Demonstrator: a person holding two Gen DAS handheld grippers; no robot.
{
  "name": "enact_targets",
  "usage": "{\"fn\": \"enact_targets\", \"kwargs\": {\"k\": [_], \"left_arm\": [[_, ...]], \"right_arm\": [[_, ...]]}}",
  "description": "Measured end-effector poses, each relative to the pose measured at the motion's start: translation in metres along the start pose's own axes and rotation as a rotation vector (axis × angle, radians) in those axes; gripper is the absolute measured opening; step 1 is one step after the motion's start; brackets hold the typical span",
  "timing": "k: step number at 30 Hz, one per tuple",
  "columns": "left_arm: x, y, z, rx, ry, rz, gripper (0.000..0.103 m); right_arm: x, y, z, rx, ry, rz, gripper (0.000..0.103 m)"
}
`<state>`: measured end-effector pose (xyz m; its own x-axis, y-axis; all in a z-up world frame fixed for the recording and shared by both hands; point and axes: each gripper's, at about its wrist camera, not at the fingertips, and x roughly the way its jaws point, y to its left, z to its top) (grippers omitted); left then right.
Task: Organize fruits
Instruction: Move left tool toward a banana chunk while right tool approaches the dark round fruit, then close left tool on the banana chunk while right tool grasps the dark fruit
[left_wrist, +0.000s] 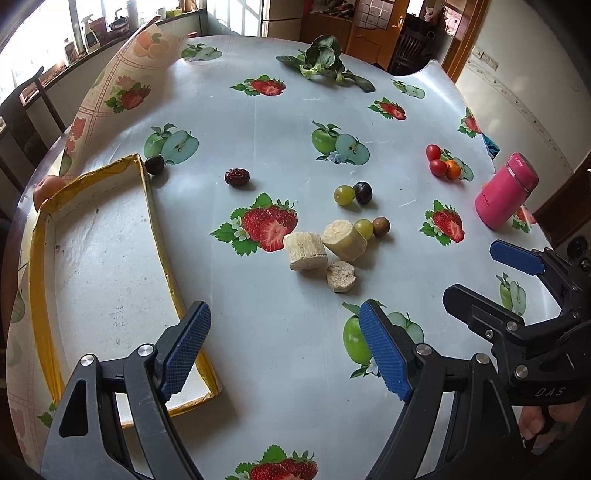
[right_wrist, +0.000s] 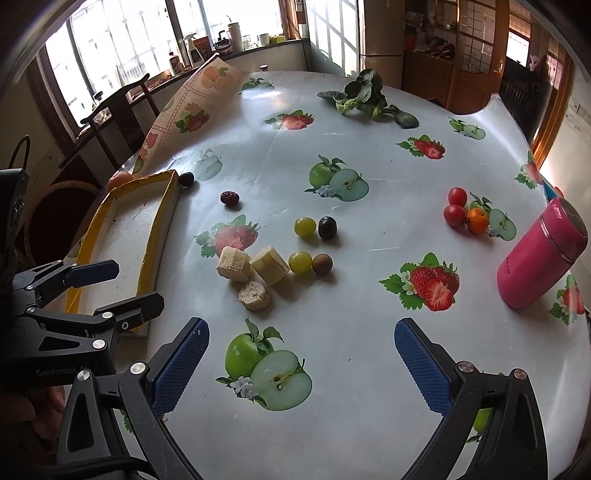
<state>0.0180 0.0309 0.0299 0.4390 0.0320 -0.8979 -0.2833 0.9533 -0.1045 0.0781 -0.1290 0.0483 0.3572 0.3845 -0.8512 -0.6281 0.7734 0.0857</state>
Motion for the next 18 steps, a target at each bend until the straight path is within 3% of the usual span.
{"fn": "enact_targets", "kwargs": {"k": [5, 10, 18], "left_arm": [[0.025, 0.001, 0.013, -0.024, 0.032, -0.015, 0.083], [0.047, 0.002, 0.024, -0.041, 0.055, -0.034, 0.083], [0.074, 0.001, 0.036, -0.051, 0.089, -0.042, 0.083]], "right_arm": [[0.020, -0.008, 0.017, 0.031, -0.012, 0.021, 0.091], [0.051, -0.025, 0.039, 0.093, 0.017, 0.035, 0.071], [0.090, -0.035, 0.060, 0.098, 0.029, 0.035, 0.062]]}}
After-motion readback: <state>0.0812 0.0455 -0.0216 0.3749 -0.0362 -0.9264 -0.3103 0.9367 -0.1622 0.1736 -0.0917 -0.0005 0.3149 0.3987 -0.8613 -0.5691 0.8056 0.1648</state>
